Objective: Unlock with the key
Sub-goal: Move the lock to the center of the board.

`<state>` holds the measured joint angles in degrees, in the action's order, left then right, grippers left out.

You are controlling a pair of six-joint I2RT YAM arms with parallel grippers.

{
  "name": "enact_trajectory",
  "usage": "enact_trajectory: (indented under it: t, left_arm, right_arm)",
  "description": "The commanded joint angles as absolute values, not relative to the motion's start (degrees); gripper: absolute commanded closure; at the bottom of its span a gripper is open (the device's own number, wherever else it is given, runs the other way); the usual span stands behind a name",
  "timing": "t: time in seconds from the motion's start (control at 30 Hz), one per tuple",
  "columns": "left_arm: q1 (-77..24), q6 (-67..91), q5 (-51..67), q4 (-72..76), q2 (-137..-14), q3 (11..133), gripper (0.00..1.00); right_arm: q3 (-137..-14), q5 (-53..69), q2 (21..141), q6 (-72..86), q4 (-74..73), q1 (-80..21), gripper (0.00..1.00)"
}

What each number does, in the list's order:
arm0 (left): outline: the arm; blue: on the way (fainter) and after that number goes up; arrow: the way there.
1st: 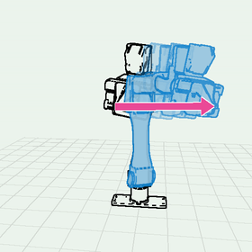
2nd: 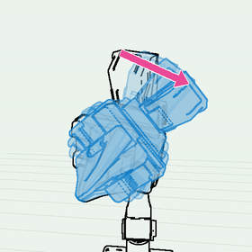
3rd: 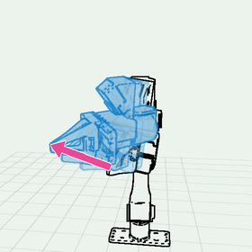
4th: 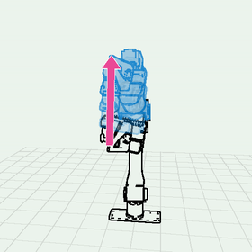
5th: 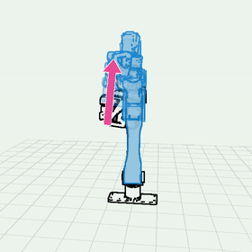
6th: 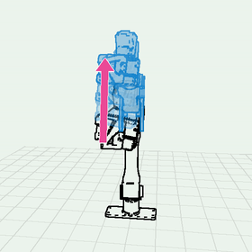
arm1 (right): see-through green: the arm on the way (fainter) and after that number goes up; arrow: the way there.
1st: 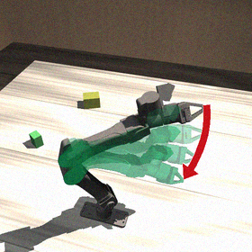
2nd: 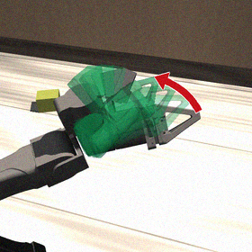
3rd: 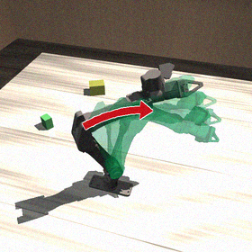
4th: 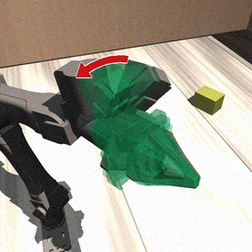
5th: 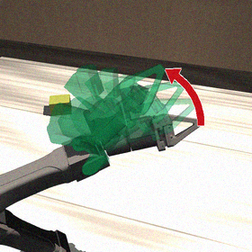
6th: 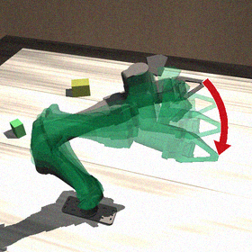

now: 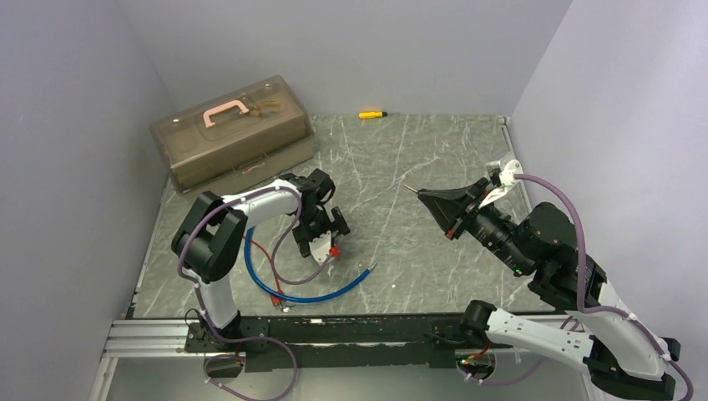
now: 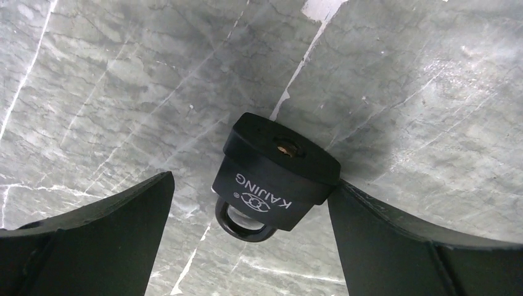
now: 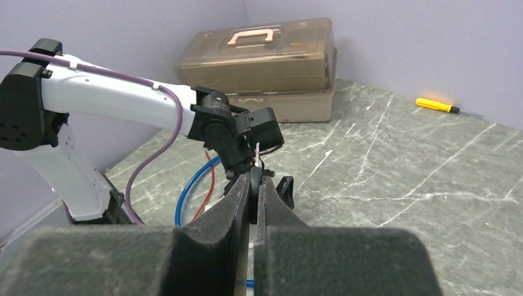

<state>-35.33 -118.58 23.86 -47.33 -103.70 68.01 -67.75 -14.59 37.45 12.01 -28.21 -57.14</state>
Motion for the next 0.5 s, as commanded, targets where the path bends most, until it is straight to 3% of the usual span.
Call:
enact_trajectory:
  t: [0.0, 0.07, 0.23, 0.47]
  left_arm:
    - [-36.3, -131.0, 25.1, -51.1, -104.7, 70.8, 0.01]
    - [-36.4, -130.1, 23.6, -52.3, -105.4, 71.2, 0.04]
    - [-36.1, -130.6, 19.5, -55.0, -107.4, 72.8, 0.24]
    - [-36.1, -135.3, 16.8, -54.5, -109.9, 74.3, 0.24]
  right_arm:
    - [-67.9, -15.6, 36.6, 11.5, -28.3, -57.1, 1.0]
    - [-67.8, -15.7, 36.6, 11.4, -28.2, -57.1, 1.0]
    - [-68.1, -15.7, 36.7, 11.3, -28.2, -57.1, 1.0]
    - [-68.4, -15.6, 36.7, 11.6, -28.6, -57.0, 1.0]
